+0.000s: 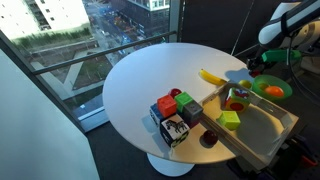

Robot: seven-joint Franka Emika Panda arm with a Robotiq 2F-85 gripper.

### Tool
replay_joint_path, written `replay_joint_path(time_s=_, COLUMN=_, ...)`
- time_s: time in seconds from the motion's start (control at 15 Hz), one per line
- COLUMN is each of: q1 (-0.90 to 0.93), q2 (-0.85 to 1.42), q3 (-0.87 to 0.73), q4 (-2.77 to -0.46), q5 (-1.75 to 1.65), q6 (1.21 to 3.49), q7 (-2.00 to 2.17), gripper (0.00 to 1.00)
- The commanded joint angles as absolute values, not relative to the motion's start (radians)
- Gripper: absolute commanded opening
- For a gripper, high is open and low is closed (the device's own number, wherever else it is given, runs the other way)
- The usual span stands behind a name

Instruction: Put the strawberry in the green bowl

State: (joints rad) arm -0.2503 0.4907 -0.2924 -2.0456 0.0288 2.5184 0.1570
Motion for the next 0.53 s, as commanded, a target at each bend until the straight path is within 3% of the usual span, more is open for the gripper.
replay_joint_path(time_s=0.0, q1=-0.25, q2=0.393, q3=-0.291, q4=-2.089, q5=0.019, q6=2.479, q7=0.146, gripper=0.25)
replay_joint_path(time_s=0.47, q1=-0.239, q2=0.232, q3=-0.294, q4=-2.188, q5=-0.016, q6=2.423, q7=0.13, gripper=0.25)
